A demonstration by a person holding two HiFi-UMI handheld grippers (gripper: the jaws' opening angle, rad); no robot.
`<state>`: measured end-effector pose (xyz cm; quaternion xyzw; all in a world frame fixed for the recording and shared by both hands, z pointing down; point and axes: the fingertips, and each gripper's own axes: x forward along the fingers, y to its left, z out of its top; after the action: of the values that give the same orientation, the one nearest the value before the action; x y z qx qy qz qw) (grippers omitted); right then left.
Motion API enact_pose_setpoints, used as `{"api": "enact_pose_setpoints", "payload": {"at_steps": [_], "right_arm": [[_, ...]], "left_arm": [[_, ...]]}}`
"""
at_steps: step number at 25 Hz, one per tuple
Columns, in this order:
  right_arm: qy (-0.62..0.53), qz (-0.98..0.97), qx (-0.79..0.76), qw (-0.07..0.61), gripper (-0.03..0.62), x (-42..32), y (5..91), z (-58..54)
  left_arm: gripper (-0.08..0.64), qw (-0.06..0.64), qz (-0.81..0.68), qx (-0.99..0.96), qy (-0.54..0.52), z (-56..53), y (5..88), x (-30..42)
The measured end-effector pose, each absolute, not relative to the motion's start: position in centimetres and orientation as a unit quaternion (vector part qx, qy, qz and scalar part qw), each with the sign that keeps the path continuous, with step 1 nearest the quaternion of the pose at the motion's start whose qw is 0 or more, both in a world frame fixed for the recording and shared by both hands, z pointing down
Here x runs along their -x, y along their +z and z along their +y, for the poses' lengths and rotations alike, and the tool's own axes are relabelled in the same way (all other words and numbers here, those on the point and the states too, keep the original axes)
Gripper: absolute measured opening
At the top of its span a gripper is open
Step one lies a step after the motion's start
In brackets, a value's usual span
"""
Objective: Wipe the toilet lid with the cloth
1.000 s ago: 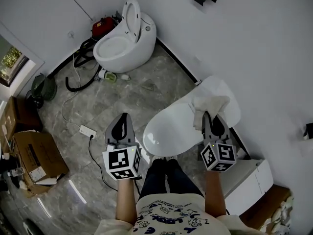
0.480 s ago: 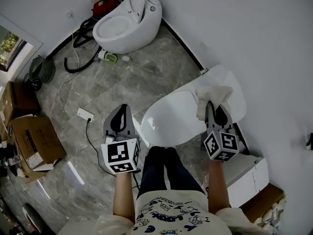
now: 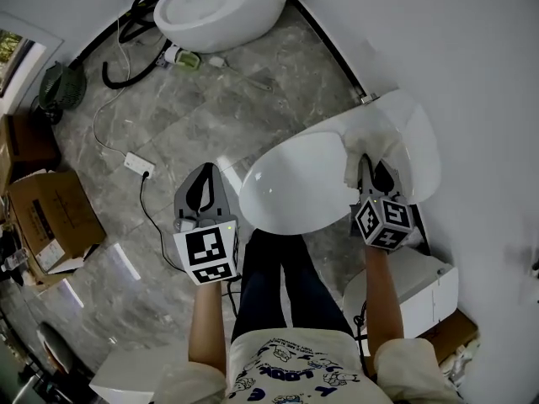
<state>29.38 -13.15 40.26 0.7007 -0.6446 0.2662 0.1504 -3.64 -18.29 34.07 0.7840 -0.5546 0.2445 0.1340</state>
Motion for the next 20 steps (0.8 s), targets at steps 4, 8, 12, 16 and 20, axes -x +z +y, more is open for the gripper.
{"api": "enact_pose_setpoints", "payload": {"at_steps": [4,8,12,16,20], "right_arm": [[0.277,-0.640,-0.693,0.181,0.092,-30.2,46.0,-14.6],[0.283,-0.634,-0.688,0.212,0.092,-31.0,51.7,-15.6],[0.291,-0.629,-0.681,0.235,0.092,-31.7,57.0,-16.2],[0.323,-0.606,-0.690,0.229,0.092,-32.8,61.4,-16.6],[0.353,-0.585,-0.697,0.217,0.092,-33.8,65.0,-17.3]], "left_arm": [[0.009,0.121,-0.556,-0.778,0.265,-19.2,37.3,3.7],[0.008,0.125,-0.554,-0.776,0.275,-19.6,40.6,4.0],[0.009,0.132,-0.551,-0.775,0.281,-19.5,43.6,4.0],[0.009,0.139,-0.545,-0.776,0.285,-18.9,46.6,3.8],[0.009,0.149,-0.545,-0.773,0.288,-18.5,49.4,3.7]]}}
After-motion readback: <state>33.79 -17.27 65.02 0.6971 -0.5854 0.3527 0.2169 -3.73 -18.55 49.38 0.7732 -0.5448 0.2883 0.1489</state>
